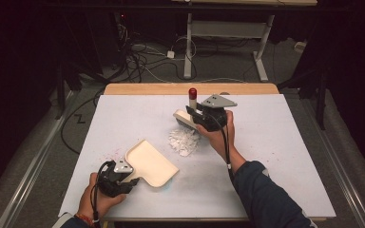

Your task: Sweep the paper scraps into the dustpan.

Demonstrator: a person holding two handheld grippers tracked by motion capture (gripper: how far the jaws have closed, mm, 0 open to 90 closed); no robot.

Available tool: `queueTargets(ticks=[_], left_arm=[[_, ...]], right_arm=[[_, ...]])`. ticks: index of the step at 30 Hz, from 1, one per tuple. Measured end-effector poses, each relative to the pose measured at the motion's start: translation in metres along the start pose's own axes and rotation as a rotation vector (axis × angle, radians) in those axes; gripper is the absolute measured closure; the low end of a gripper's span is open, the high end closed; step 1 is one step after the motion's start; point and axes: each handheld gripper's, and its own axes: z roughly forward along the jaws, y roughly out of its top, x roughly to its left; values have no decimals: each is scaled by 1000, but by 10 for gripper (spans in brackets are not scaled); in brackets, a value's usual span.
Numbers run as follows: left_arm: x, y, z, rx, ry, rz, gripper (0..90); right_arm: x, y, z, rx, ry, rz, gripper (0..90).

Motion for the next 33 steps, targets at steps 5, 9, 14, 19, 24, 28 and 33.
queueTargets(ticks=[5,9,14,19,24,28,33], left_arm=[[0,0,0,3,0,5,630],[0,0,0,3,0,6,630],[-1,1,0,7,-6,10,630],[-1,9,-3,44,-14,7,630],[-1,18,-2,67,-29,1,630],[0,19,-2,79,-38,-8,630],[1,22,-1,79,-38,-8,630]], right_arm=[[8,-1,-2,-8,34,0,697],[15,-3,-3,-6,43,-20,694],[18,-3,-4,-4,41,-29,695],[19,-3,-5,-5,38,-36,695],[22,-3,-6,-3,41,-45,694],[25,-3,-7,-4,49,-47,695],[30,-3,-8,-4,64,-58,694]])
